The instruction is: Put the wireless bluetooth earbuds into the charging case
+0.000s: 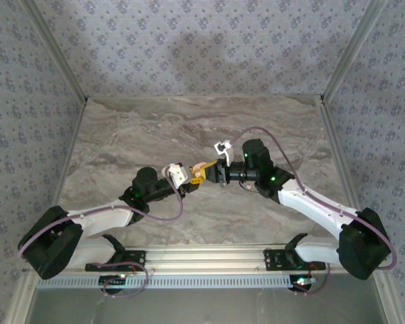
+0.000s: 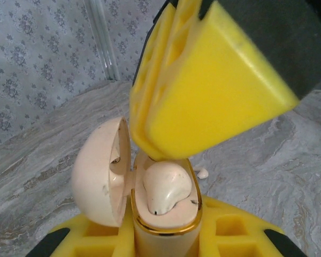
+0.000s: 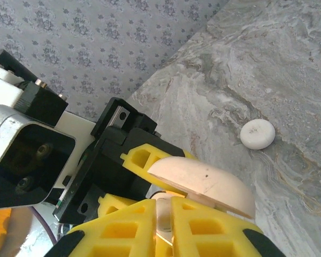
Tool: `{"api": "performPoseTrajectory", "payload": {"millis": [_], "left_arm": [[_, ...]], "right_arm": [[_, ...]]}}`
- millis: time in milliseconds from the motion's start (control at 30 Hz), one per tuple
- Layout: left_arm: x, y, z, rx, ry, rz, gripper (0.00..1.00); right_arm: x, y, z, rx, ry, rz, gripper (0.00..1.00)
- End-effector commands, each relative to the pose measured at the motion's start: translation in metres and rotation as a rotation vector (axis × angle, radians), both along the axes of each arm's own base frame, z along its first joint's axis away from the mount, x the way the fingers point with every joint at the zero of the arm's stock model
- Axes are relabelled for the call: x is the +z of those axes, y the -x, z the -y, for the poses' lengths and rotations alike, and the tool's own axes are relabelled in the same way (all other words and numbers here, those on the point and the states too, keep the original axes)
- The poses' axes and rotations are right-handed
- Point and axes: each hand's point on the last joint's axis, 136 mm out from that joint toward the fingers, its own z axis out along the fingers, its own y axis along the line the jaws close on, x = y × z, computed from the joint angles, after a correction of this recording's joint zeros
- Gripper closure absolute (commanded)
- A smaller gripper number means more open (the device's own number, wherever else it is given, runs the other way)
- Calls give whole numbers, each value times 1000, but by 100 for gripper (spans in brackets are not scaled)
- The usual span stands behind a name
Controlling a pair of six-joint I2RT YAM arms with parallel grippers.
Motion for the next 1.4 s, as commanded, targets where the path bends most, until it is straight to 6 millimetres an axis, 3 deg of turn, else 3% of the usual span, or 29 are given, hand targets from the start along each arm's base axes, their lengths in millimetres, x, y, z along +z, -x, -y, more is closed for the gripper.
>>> {"api": "performPoseTrajectory", "payload": {"millis": [0,100,200,467,733,967,1200,1367], "left_arm": [[24,-3,-1,11,40,69,87],[21,-2,-3,17,30,65,87],[15,-1,-4,20,12,53,87],[10,1,-8,25,-14,43,87],[9,1,-10,34,-27,45,87],[10,1,-10,36,-32,46,87],[9,-1,-12,47,-42,48,87],[8,-2,-12,54,-47,50,87]], "right_arm": [[19,-1,11,-31,1,23,80],[20,-6,30,-97,42,-9,75],[9,-12,55,-210,120,-100,71],[-71,-8,137,-541,411,-519,65],[-130,-2,182,-650,696,-753,61],[-162,-19,186,-646,769,-805,53],[-161,-57,174,-578,776,-697,53],[-171,-74,164,-519,790,-689,54]]}}
